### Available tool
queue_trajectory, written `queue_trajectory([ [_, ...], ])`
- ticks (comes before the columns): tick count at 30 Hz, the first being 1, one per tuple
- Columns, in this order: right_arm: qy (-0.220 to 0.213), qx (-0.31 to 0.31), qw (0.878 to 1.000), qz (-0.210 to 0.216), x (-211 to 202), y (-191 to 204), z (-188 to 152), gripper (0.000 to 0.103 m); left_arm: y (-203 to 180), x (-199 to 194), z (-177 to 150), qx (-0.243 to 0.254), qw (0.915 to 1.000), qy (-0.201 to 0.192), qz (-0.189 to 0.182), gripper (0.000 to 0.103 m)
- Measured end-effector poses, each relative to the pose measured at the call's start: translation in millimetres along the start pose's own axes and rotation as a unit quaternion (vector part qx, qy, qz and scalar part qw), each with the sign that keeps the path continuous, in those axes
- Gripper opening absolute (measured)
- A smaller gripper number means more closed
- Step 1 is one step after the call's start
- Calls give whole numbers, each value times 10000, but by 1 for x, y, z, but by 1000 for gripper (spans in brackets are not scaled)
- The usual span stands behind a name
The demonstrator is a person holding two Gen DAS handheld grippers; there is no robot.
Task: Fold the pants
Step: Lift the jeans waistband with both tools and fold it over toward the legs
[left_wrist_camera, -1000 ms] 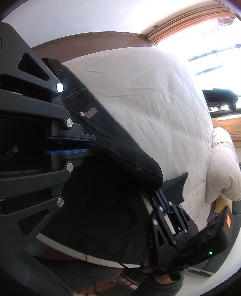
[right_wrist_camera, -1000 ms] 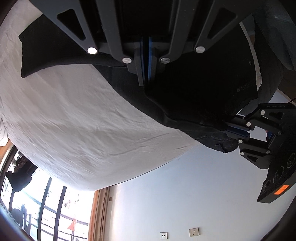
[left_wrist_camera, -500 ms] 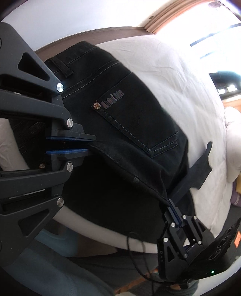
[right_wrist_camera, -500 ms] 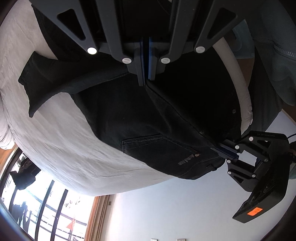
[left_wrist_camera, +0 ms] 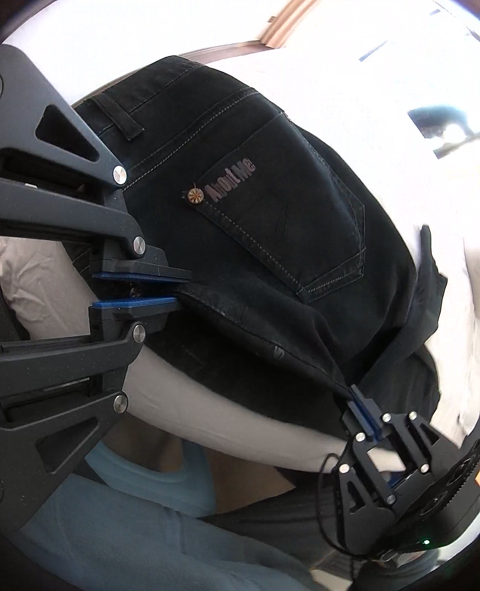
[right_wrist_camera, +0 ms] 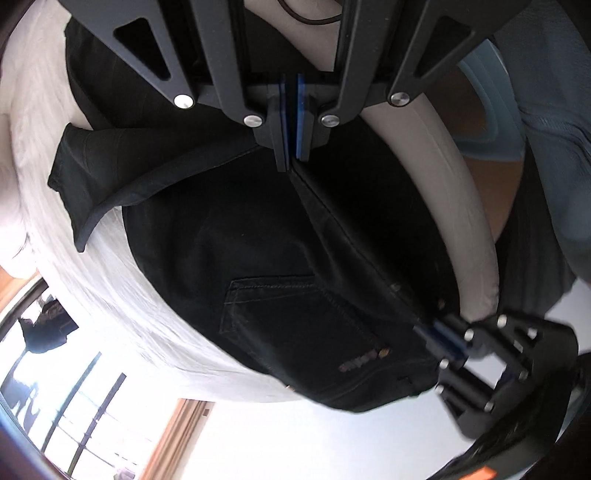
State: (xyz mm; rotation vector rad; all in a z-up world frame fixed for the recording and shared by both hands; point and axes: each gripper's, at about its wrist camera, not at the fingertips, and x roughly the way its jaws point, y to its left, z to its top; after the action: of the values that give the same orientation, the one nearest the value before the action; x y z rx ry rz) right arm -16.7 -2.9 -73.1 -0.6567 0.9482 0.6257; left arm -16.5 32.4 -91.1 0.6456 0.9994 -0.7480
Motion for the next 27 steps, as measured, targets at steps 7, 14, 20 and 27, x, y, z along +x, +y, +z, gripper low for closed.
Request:
queue_trajectory([
  [7, 97, -152, 9998, -95, 8, 16, -7, 4, 3, 2, -2, 283, 9996, 84, -20, 6],
  [14, 177, -281, 9993, -180, 13, 24, -17, 5, -6, -1, -3, 420, 9990, 29, -123, 6],
  [20, 229, -298, 9991, -180, 15, 27, -14, 5, -5, 7, -7, 432, 9990, 44, -96, 6],
  [27, 310, -468, 9979, -320, 20, 38, -28, 5, 3, 6, -9, 335, 9993, 24, -153, 10],
])
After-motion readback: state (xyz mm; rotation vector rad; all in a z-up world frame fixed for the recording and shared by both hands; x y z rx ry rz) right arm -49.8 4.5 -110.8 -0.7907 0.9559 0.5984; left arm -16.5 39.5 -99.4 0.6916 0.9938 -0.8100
